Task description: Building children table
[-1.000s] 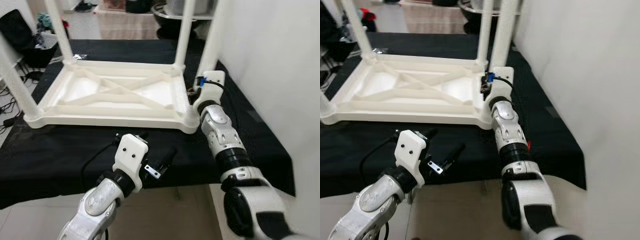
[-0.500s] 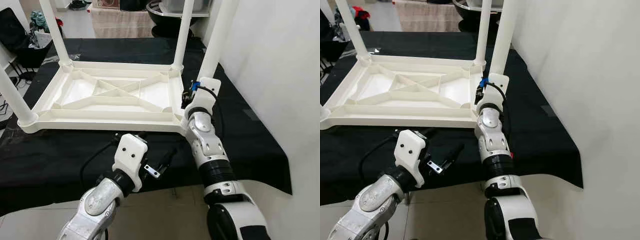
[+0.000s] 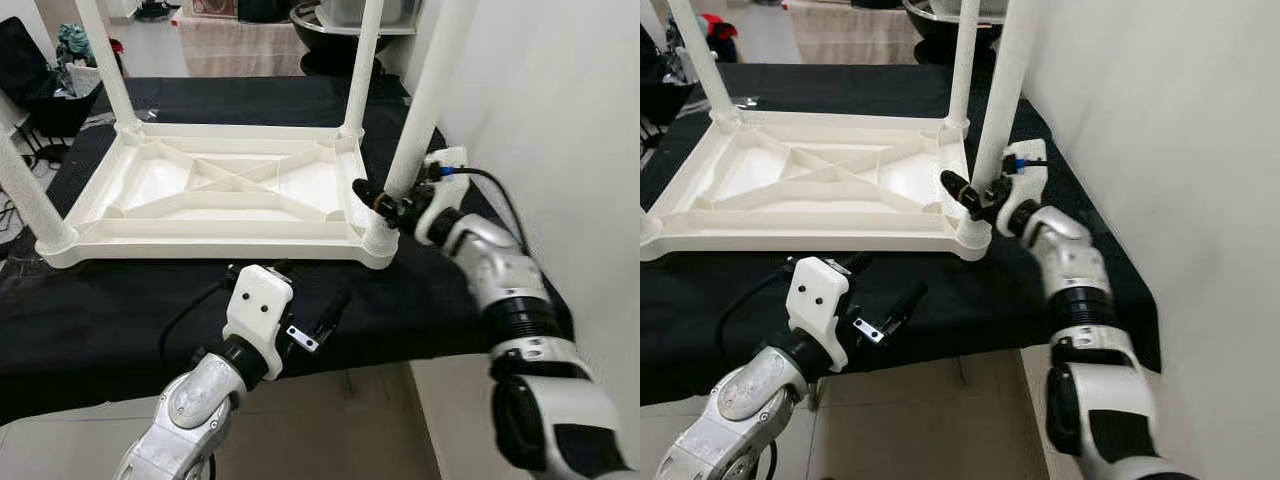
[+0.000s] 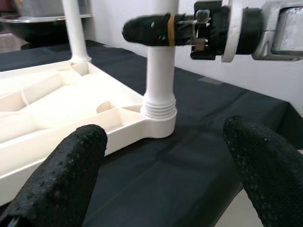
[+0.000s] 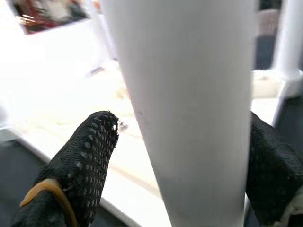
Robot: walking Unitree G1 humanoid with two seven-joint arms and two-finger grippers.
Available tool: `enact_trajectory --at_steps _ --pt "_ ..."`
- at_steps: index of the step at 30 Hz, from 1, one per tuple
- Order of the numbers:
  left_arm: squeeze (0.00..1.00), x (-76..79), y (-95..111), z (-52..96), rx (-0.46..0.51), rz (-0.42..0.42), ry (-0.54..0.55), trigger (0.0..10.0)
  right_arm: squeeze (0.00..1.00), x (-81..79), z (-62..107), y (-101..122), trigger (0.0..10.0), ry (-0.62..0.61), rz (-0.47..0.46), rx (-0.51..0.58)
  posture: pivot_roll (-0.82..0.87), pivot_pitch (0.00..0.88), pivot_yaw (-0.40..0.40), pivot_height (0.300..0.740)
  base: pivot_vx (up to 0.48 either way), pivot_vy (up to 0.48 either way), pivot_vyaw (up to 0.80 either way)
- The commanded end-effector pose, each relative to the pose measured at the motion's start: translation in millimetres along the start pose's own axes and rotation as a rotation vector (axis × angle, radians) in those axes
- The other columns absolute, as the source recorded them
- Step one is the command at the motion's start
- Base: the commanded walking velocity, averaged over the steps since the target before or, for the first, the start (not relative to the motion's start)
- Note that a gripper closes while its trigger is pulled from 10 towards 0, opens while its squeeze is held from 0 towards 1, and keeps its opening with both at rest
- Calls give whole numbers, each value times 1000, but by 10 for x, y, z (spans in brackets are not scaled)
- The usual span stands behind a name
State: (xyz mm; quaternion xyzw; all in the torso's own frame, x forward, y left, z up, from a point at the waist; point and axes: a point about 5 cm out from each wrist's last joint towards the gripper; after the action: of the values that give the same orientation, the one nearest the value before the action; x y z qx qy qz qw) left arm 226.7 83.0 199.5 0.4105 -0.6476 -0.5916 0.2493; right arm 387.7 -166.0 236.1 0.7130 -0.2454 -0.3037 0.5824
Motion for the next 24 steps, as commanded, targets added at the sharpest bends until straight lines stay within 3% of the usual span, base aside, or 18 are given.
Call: enact_trajectory --at_steps 1,6,14,15,17,22,24 --pt "0 3 -31 0 -13 -3 1 10000 0 -115 -62 -9 10000 139 -10 3 118 129 -83 740 0 0 0" --pt "0 11 -18 7 -10 -3 0 10000 0 -209 -147 64 10000 339 -38 -6 139 127 -88 740 0 0 0" --pt "0 23 -3 22 -8 -4 -3 10000 0 -351 -336 80 10000 450 -18 -47 145 124 -91 740 0 0 0" --pt "0 26 -1 23 -8 -4 -4 10000 0 -365 -354 73 510 450 -22 -47 144 122 -90 740 0 0 0" --pt "0 29 0 24 -8 -3 -4 10000 0 -371 -366 63 0 444 -11 -48 144 122 -90 740 0 0 0" --pt "0 41 0 20 -6 -1 -6 10000 0 -347 -393 25 0 357 10 -33 141 116 -90 740 0 0 0" --pt "0 47 -3 12 -5 0 -8 10000 0 -301 -404 -3 0 250 9 -15 137 112 -89 740 0 0 0"
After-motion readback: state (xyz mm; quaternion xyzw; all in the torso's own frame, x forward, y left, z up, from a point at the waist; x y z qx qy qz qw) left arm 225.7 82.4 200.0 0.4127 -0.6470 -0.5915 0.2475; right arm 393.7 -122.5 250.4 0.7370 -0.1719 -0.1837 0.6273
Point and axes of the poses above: a point about 5 cm out from each wrist's last joint towards the gripper, its own z axis pointing back from the gripper into the wrist, its own y axis along the axis of the wrist's last joint, x = y × z, and after that the axes turned 3 degrees about -z, right-handed
